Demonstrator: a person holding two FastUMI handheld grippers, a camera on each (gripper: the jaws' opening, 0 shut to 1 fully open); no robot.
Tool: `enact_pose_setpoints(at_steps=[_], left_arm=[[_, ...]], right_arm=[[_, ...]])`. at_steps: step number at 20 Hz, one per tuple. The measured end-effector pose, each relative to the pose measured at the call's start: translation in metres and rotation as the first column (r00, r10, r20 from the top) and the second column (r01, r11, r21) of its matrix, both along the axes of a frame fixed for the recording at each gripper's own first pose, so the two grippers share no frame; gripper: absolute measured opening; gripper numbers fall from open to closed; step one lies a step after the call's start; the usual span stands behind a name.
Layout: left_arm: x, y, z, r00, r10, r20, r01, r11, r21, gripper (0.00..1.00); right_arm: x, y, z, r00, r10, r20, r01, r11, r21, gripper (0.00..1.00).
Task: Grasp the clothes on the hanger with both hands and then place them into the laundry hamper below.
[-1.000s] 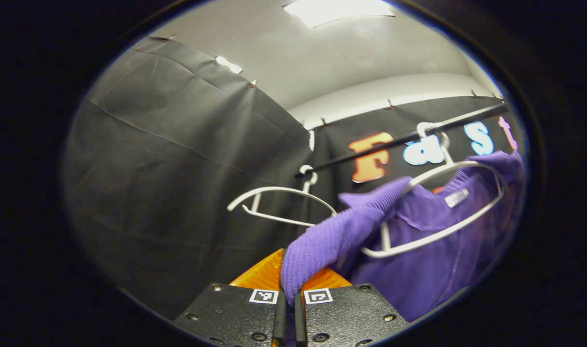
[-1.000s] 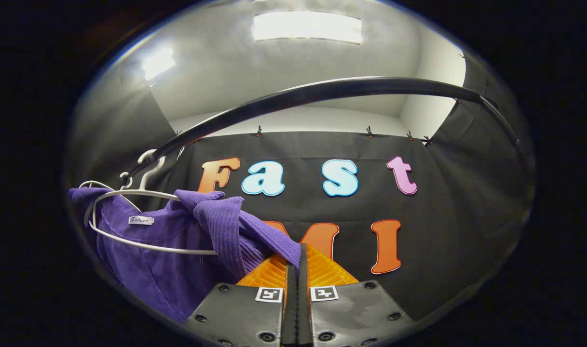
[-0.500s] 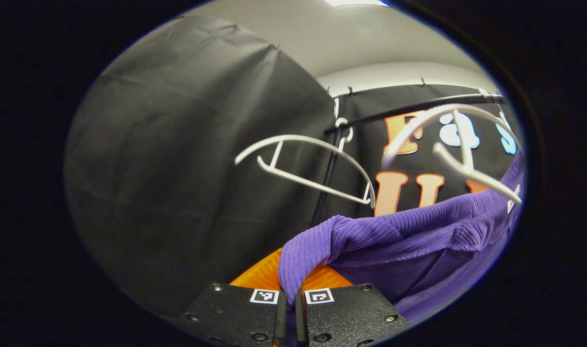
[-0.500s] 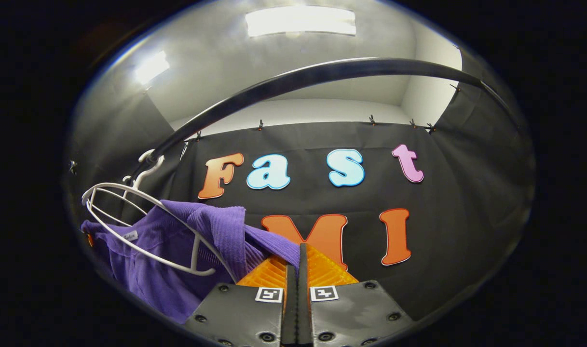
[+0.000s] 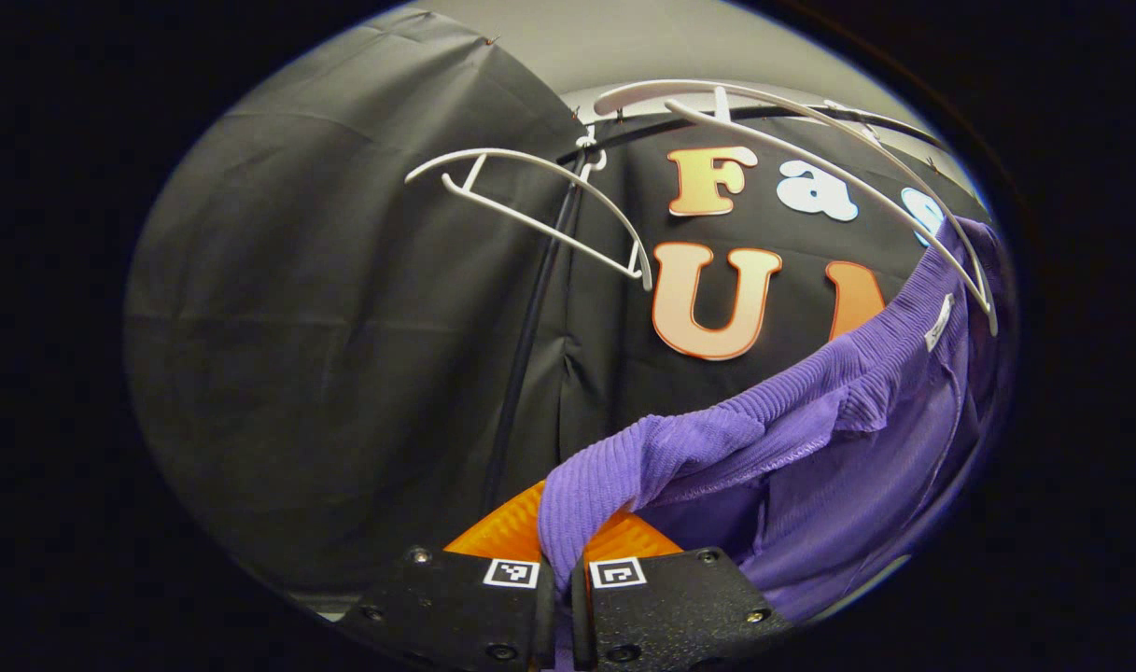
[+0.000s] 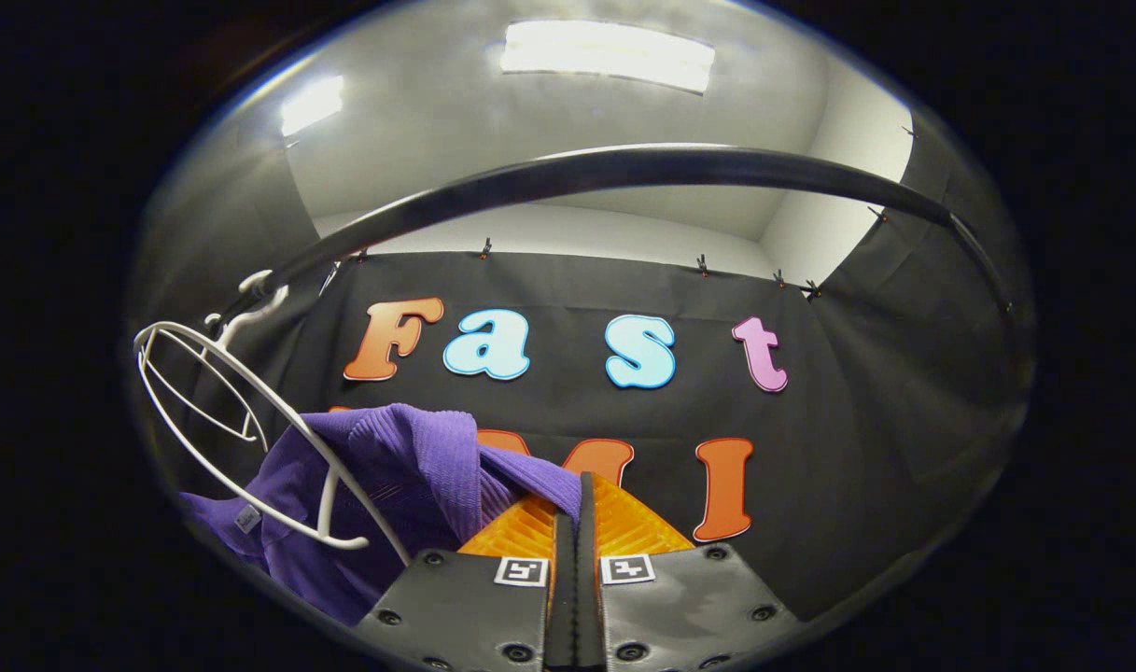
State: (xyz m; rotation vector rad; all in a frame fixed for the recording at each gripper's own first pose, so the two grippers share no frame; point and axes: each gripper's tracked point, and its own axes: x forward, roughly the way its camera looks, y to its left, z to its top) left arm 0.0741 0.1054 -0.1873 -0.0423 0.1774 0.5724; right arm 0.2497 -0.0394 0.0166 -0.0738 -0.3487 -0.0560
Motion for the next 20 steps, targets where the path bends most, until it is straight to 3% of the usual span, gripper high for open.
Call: enact_pose_setpoints(at_steps=[4, 8, 16, 18, 20], left_arm=[[-0.015, -0.009, -0.014, 0.999, -0.009, -0.042, 0.009, 1.0, -0.005, 0.07], [-0.027, -0.016, -0.015, 0.998, -0.033, -0.058, 0.034, 0.999, 0.004, 0.07], [-0.046, -0.032, 0.006, 0.996, -0.053, -0.066, 0.055, 0.998, 0.036, 0.1], [-0.043, -0.043, 0.018, 0.995, -0.082, -0.05, 0.084, 0.996, 0.035, 0.05], [-0.038, -0.059, 0.024, 0.992, -0.123, -0.04, 0.124, 0.992, 0.019, 0.07]], right_arm=[[0.022, -0.016, -0.046, 0.99, -0.029, -0.136, 0.03, 1.0, 0.001, 0.07], [0.019, -0.027, -0.095, 0.967, 0.001, -0.257, 0.004, 1.0, 0.019, 0.07], [-0.024, -0.03, -0.112, 0.956, 0.027, -0.292, -0.046, 0.997, -0.059, 0.07], [-0.034, -0.021, -0.115, 0.95, 0.067, -0.305, -0.086, 0.995, -0.049, 0.07], [-0.046, 0.004, -0.122, 0.928, 0.174, -0.33, -0.195, 0.98, -0.03, 0.08]])
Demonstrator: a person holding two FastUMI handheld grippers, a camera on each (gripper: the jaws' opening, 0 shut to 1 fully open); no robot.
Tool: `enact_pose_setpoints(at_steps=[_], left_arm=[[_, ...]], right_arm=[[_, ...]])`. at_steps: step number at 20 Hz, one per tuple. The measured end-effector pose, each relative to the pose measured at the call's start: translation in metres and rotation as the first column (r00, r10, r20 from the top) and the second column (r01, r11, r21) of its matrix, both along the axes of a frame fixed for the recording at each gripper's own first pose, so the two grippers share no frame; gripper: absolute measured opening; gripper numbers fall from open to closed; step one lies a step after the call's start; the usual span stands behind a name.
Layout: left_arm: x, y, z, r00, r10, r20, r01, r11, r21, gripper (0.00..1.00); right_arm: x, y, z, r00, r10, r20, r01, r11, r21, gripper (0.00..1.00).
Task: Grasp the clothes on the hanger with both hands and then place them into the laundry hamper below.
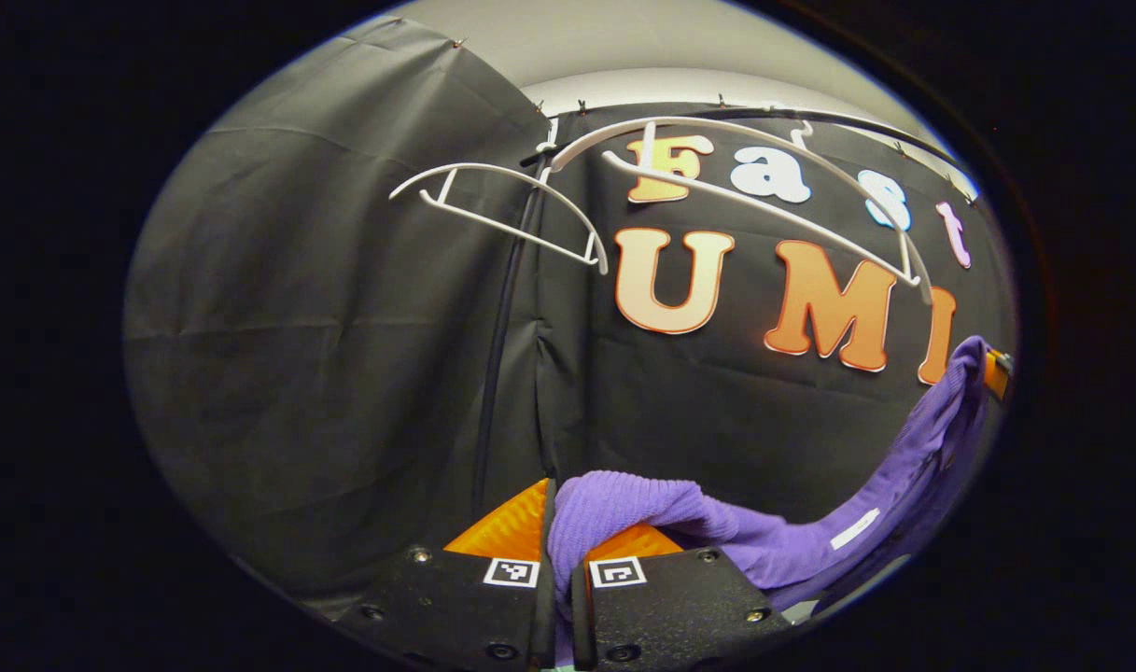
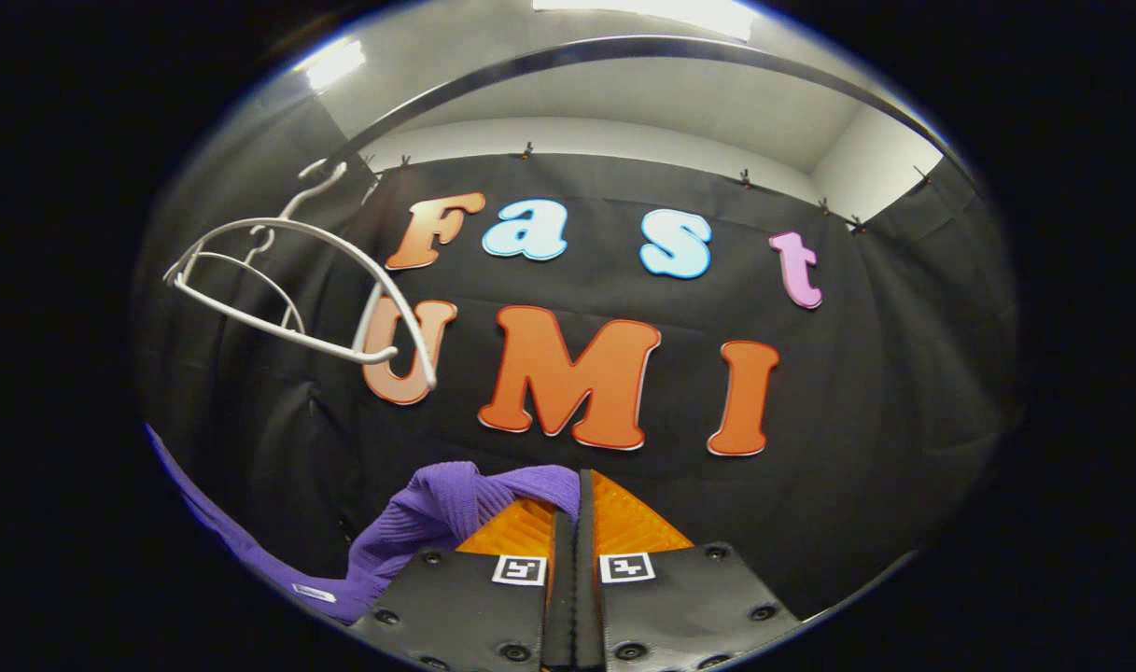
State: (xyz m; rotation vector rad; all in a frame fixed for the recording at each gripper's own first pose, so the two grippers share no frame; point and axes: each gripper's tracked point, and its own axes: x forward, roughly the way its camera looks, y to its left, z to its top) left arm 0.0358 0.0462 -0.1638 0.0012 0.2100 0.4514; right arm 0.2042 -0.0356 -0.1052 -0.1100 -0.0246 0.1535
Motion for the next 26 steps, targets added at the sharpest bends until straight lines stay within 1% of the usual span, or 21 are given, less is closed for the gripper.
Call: enact_pose_setpoints(at_steps=[2, 4, 5, 6, 7, 8, 9, 11, 12, 13, 15, 17, 18, 19, 20, 21, 23, 26], left_arm=[[0.009, -0.016, 0.005, 0.999, -0.053, 0.0, 0.053, 0.999, -0.001, 0.07], [0.017, -0.037, 0.01, 0.993, -0.117, 0.002, 0.117, 0.993, 0.004, 0.07], [0.022, -0.051, 0.01, 0.988, -0.153, 0.004, 0.153, 0.988, -0.013, 0.07], [0.025, -0.064, 0.008, 0.982, -0.189, 0.006, 0.189, 0.981, -0.036, 0.09], [0.028, -0.077, 0.003, 0.975, -0.22, 0.0, 0.22, 0.974, -0.057, 0.07], [0.032, -0.088, -0.004, 0.969, -0.246, -0.014, 0.245, 0.967, -0.075, 0.09], [0.035, -0.099, -0.012, 0.961, -0.276, -0.034, 0.271, 0.957, -0.099, 0.07], [0.033, -0.128, -0.04, 0.936, -0.34, -0.089, 0.317, 0.926, -0.204, 0.07], [0.029, -0.138, -0.056, 0.928, -0.354, -0.114, 0.317, 0.914, -0.254, 0.06], [0.026, -0.142, -0.071, 0.924, -0.354, -0.142, 0.303, 0.909, -0.287, 0.07], [0.017, -0.143, -0.104, 0.912, -0.336, -0.238, 0.253, 0.913, -0.319, 0.07], [0.004, -0.145, -0.136, 0.877, -0.332, -0.347, 0.205, 0.912, -0.355, 0.07], [-0.003, -0.152, -0.153, 0.864, -0.333, -0.378, 0.176, 0.903, -0.392, 0.07], [-0.004, -0.159, -0.163, 0.854, -0.331, -0.401, 0.145, 0.892, -0.427, 0.07], [-0.001, -0.161, -0.171, 0.843, -0.332, -0.423, 0.127, 0.887, -0.444, 0.08], [0.002, -0.16, -0.177, 0.834, -0.338, -0.437, 0.118, 0.882, -0.457, 0.07], [-0.004, -0.167, -0.185, 0.816, -0.349, -0.46, 0.095, 0.867, -0.488, 0.08], [-0.009, -0.177, -0.212, 0.766, -0.385, -0.515, 0.088, 0.856, -0.51, 0.08]], right_arm=[[-0.011, 0.022, -0.015, 0.996, 0.086, -0.039, -0.086, 0.996, 0.004, 0.08], [-0.021, 0.039, -0.031, 0.985, 0.146, -0.09, -0.145, 0.989, 0.02, 0.07], [-0.025, 0.051, -0.037, 0.978, 0.175, -0.116, -0.171, 0.984, 0.04, 0.07], [-0.029, 0.065, -0.047, 0.968, 0.207, -0.145, -0.199, 0.978, 0.068, 0.07], [-0.034, 0.076, -0.059, 0.953, 0.24, -0.183, -0.224, 0.969, 0.102, 0.07], [-0.04, 0.088, -0.074, 0.936, 0.27, -0.227, -0.243, 0.96, 0.139, 0.07], [-0.047, 0.097, -0.089, 0.915, 0.296, -0.273, -0.258, 0.952, 0.166, 0.08], [-0.057, 0.111, -0.118, 0.878, 0.32, -0.355, -0.271, 0.945, 0.182, 0.08], [-0.061, 0.115, -0.133, 0.861, 0.318, -0.397, -0.268, 0.947, 0.177, 0.08], [-0.068, 0.118, -0.147, 0.843, 0.313, -0.438, -0.261, 0.949, 0.175, 0.08], [-0.077, 0.127, -0.174, 0.788, 0.32, -0.526, -0.258, 0.947, 0.189, 0.08], [-0.092, 0.126, -0.205, 0.722, 0.308, -0.62, -0.219, 0.951, 0.218, 0.08], [-0.1, 0.122, -0.224, 0.687, 0.277, -0.672, -0.182, 0.961, 0.211, 0.08], [-0.107, 0.114, -0.247, 0.642, 0.235, -0.73, -0.143, 0.972, 0.187, 0.08], [-0.113, 0.109, -0.263, 0.601, 0.221, -0.768, -0.128, 0.975, 0.181, 0.08], [-0.115, 0.104, -0.277, 0.567, 0.213, -0.795, -0.111, 0.977, 0.182, 0.08], [-0.12, 0.096, -0.301, 0.519, 0.186, -0.835, -0.06, 0.982, 0.181, 0.08], [-0.131, 0.091, -0.324, 0.427, 0.169, -0.888, -0.018, 0.984, 0.178, 0.08]])
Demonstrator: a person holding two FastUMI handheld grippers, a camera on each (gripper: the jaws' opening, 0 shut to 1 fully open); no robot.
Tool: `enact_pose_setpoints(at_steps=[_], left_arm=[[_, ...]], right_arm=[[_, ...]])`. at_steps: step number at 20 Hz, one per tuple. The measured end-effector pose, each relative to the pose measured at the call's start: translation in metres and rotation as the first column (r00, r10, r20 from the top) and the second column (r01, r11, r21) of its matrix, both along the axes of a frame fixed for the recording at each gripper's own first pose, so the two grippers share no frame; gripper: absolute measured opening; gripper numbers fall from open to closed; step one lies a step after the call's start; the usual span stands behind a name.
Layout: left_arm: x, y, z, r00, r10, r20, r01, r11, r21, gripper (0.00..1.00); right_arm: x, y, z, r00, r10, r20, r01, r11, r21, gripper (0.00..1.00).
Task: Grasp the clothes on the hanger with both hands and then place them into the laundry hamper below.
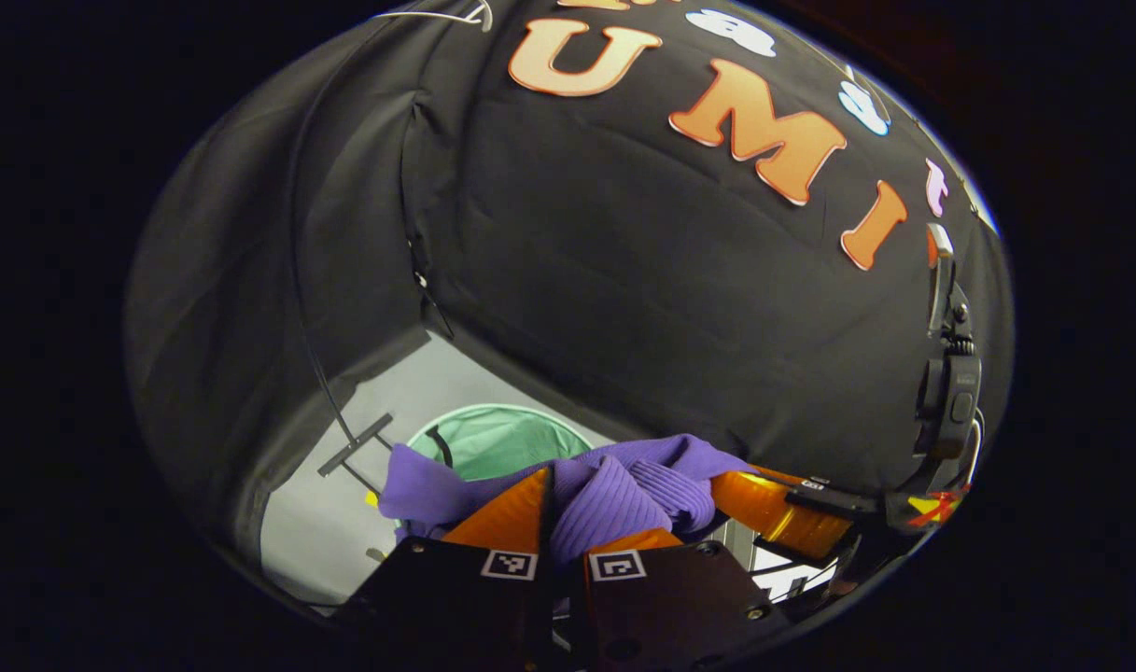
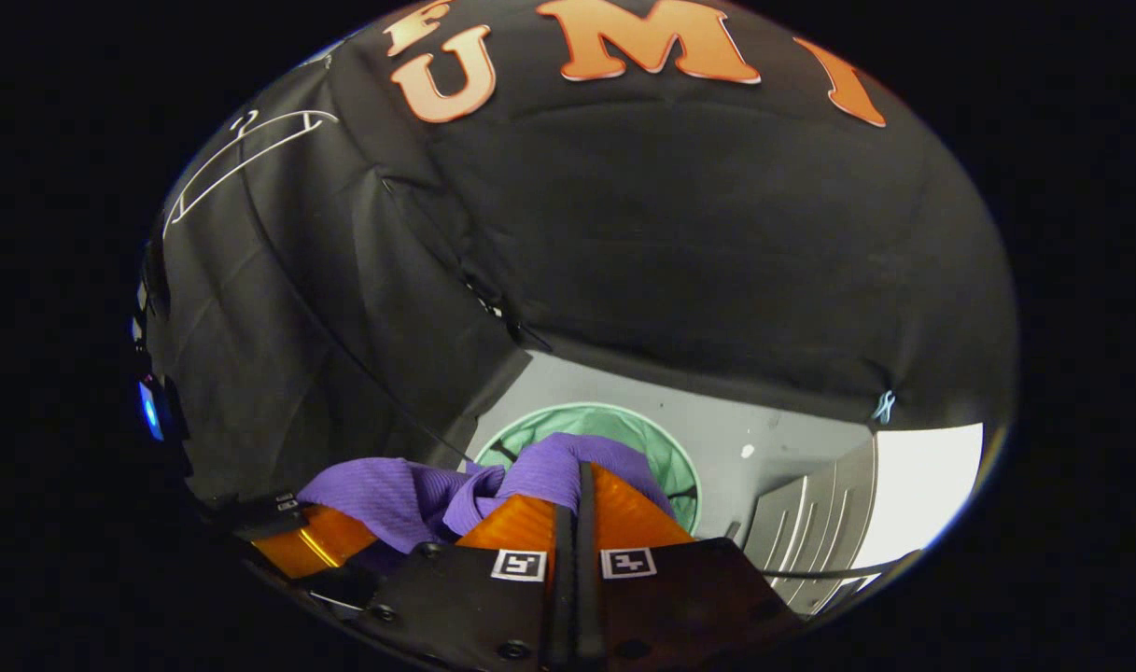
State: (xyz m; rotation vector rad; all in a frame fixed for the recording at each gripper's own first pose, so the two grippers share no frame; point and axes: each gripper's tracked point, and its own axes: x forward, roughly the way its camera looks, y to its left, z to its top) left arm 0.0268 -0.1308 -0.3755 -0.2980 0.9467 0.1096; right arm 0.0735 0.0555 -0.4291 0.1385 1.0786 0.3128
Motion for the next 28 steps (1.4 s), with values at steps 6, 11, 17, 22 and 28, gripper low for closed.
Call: enact_pose_setpoints(at_steps=[6, 11, 17, 22, 28], left_arm=[[0.002, 0.011, -0.01, 0.999, 0.015, -0.051, -0.013, 0.999, 0.049, 0.29], [-0.006, 0.024, -0.02, 0.992, 0.069, -0.102, -0.064, 0.997, 0.048, 0.95], [0.003, 0.023, -0.003, 0.995, 0.094, -0.017, -0.094, 0.996, 0.002, 0.92], [0.01, 0.011, 0.058, 0.983, 0.106, 0.148, -0.114, 0.992, 0.05, 0.96], [0.021, 0.029, 0.136, 0.906, 0.161, 0.391, -0.221, 0.969, 0.114, 0.96]], right_arm=[[0.006, 0.0, -0.006, 0.999, 0.005, -0.034, -0.005, 1.0, 0.002, 0.28], [0.011, 0.004, -0.006, 0.999, 0.014, -0.033, -0.014, 1.0, -0.01, 0.89], [0.016, 0.0, 0.017, 0.999, 0.016, 0.049, -0.016, 1.0, 0.003, 0.95], [0.015, -0.012, 0.063, 0.976, 0.06, 0.212, -0.064, 0.998, 0.013, 0.97], [0.011, -0.022, 0.139, 0.937, -0.011, 0.349, -0.039, 0.99, 0.136, 0.97]])
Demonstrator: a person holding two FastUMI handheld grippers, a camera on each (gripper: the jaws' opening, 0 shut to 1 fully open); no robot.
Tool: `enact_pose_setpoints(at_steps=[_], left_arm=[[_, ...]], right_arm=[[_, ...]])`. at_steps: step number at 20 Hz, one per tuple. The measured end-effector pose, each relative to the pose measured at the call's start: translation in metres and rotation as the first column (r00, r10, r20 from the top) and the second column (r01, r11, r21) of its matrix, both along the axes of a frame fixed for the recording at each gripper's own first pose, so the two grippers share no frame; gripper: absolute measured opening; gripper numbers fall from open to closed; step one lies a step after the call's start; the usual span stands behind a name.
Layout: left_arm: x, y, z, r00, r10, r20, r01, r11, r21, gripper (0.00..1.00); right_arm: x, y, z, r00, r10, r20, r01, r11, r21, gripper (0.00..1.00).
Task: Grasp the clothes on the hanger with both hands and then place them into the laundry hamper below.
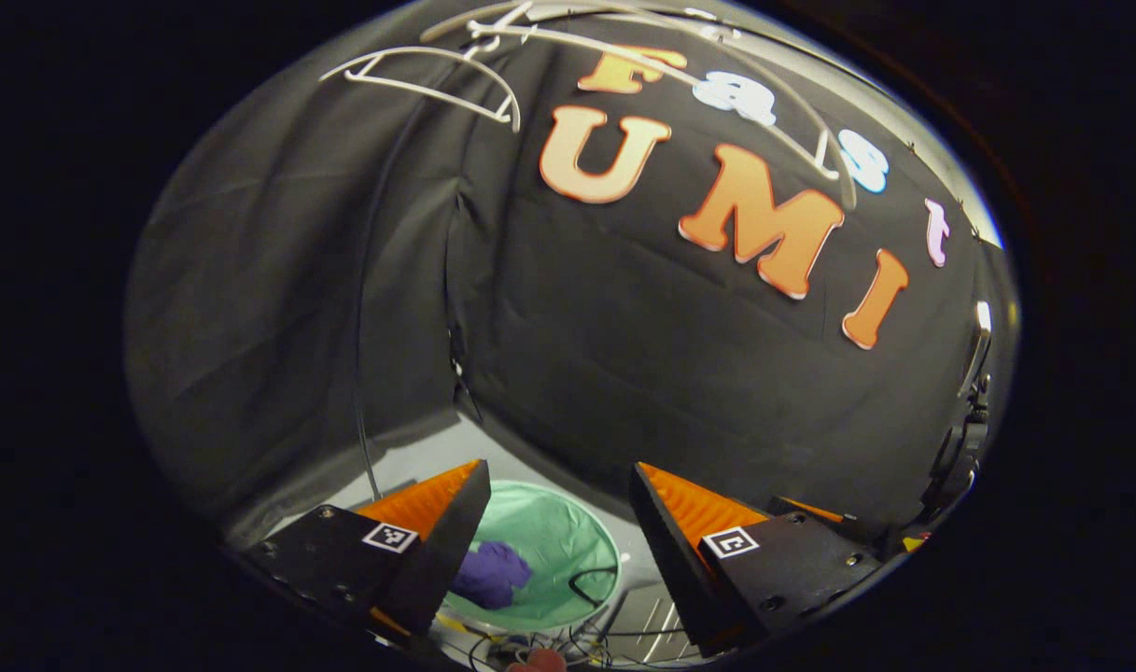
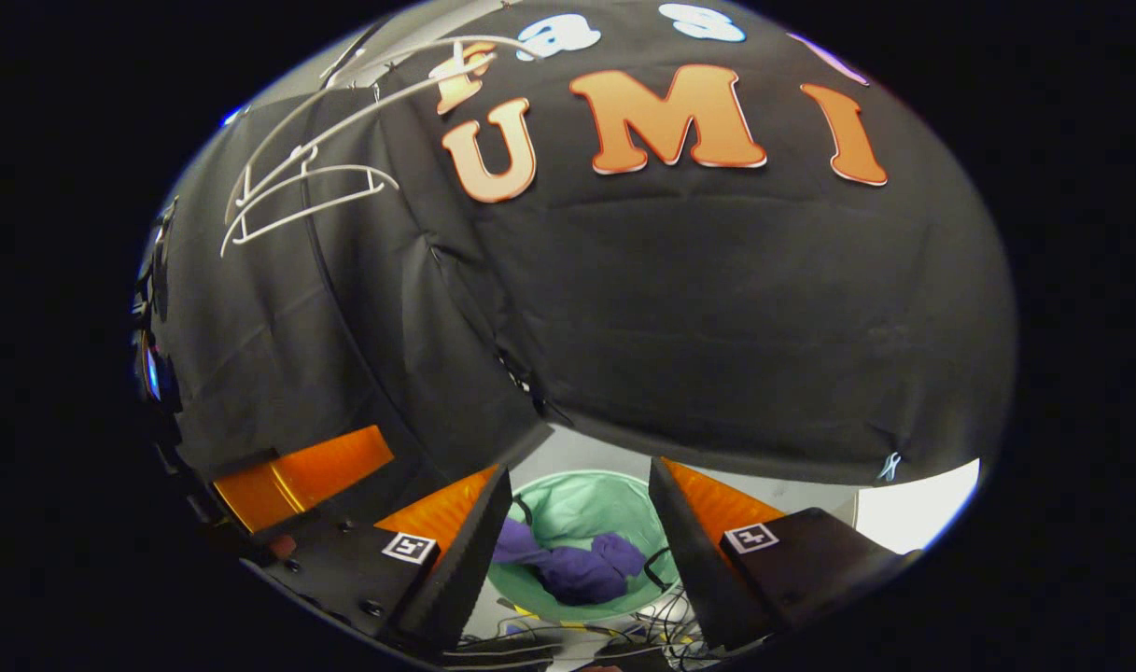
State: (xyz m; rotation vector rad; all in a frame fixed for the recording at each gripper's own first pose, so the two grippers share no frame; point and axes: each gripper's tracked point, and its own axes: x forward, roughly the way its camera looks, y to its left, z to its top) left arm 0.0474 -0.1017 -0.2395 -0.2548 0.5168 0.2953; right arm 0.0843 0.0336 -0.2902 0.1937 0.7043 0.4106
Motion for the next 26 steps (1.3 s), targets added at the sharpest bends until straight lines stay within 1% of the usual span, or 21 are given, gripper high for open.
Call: enact_pose_setpoints(at_steps=[1, 3, 5, 8, 9, 10, 11, 12, 13, 14, 15, 16, 17, 18, 19, 20, 21, 22, 25, 26], left_arm=[[0.002, 0.001, 0.019, 0.999, -0.004, 0.049, 0.004, 1.0, 0.014, 0.96], [-0.005, 0.004, 0.047, 0.992, -0.045, 0.117, 0.039, 0.998, 0.046, 0.95], [-0.009, 0.002, 0.06, 0.981, -0.102, 0.167, 0.091, 0.993, 0.072, 0.95], [-0.02, 0.001, 0.094, 0.965, -0.158, 0.211, 0.139, 0.985, 0.101, 0.94], [-0.022, -0.002, 0.106, 0.955, -0.178, 0.235, 0.159, 0.982, 0.099, 0.89], [-0.026, -0.001, 0.113, 0.948, -0.192, 0.253, 0.174, 0.98, 0.094, 0.9], [-0.031, 0.001, 0.12, 0.942, -0.208, 0.264, 0.191, 0.977, 0.089, 0.89], [-0.036, 0.006, 0.127, 0.937, -0.218, 0.272, 0.2, 0.975, 0.091, 0.99], [-0.04, 0.012, 0.132, 0.938, -0.224, 0.265, 0.204, 0.974, 0.1, 0.94], [-0.047, 0.02, 0.136, 0.94, -0.23, 0.254, 0.207, 0.972, 0.112, 0.94], [-0.052, 0.026, 0.141, 0.939, -0.235, 0.252, 0.212, 0.97, 0.115, 0.89], [-0.06, 0.033, 0.15, 0.937, -0.238, 0.257, 0.216, 0.97, 0.109, 0.94], [-0.062, 0.037, 0.159, 0.934, -0.238, 0.266, 0.218, 0.971, 0.1, 0.94], [-0.063, 0.039, 0.167, 0.932, -0.236, 0.276, 0.219, 0.971, 0.093, 0.94], [-0.065, 0.041, 0.174, 0.929, -0.234, 0.286, 0.216, 0.972, 0.091, 0.99], [-0.068, 0.04, 0.182, 0.925, -0.236, 0.296, 0.216, 0.971, 0.099, 0.99], [-0.07, 0.039, 0.189, 0.923, -0.242, 0.298, 0.218, 0.969, 0.113, 0.94], [-0.075, 0.035, 0.196, 0.921, -0.246, 0.302, 0.22, 0.968, 0.117, 0.89], [-0.079, 0.023, 0.215, 0.907, -0.25, 0.338, 0.24, 0.968, 0.07, 0.9], [-0.083, 0.019, 0.221, 0.903, -0.252, 0.347, 0.242, 0.968, 0.07, 0.89]], right_arm=[[-0.002, 0.001, 0.014, 0.999, -0.023, 0.027, 0.022, 1.0, 0.02, 0.97], [-0.005, -0.01, 0.041, 0.989, -0.071, 0.133, 0.07, 0.997, 0.015, 0.97], [-0.009, -0.022, 0.066, 0.961, -0.122, 0.247, 0.134, 0.99, -0.033, 0.97], [-0.033, -0.027, 0.11, 0.921, -0.207, 0.329, 0.23, 0.973, -0.032, 0.96], [-0.043, -0.03, 0.123, 0.905, -0.23, 0.358, 0.258, 0.966, -0.034, 0.96], [-0.053, -0.031, 0.135, 0.892, -0.248, 0.379, 0.284, 0.958, -0.041, 0.96], [-0.067, -0.035, 0.149, 0.88, -0.266, 0.393, 0.308, 0.95, -0.046, 0.96], [-0.076, -0.039, 0.16, 0.87, -0.286, 0.402, 0.331, 0.942, -0.046, 0.97], [-0.09, -0.036, 0.159, 0.859, -0.312, 0.407, 0.357, 0.933, -0.04, 0.93], [-0.099, -0.039, 0.169, 0.845, -0.339, 0.413, 0.383, 0.923, -0.026, 0.89], [-0.11, -0.039, 0.178, 0.834, -0.358, 0.42, 0.402, 0.916, -0.018, 0.86], [-0.121, -0.042, 0.187, 0.825, -0.368, 0.43, 0.415, 0.91, -0.017, 0.86], [-0.126, -0.048, 0.208, 0.813, -0.372, 0.448, 0.425, 0.905, -0.019, 0.86], [-0.134, -0.052, 0.217, 0.803, -0.374, 0.464, 0.436, 0.899, -0.031, 0.85], [-0.14, -0.058, 0.221, 0.799, -0.37, 0.474, 0.443, 0.895, -0.047, 0.85], [-0.147, -0.065, 0.226, 0.796, -0.369, 0.48, 0.448, 0.892, -0.058, 0.85], [-0.152, -0.07, 0.231, 0.793, -0.371, 0.483, 0.452, 0.89, -0.058, 0.85], [-0.157, -0.074, 0.235, 0.79, -0.376, 0.485, 0.456, 0.889, -0.052, 1.0], [-0.164, -0.086, 0.24, 0.782, -0.39, 0.486, 0.464, 0.885, -0.037, 1.0], [-0.166, -0.09, 0.241, 0.779, -0.39, 0.491, 0.464, 0.885, -0.034, 1.0]])
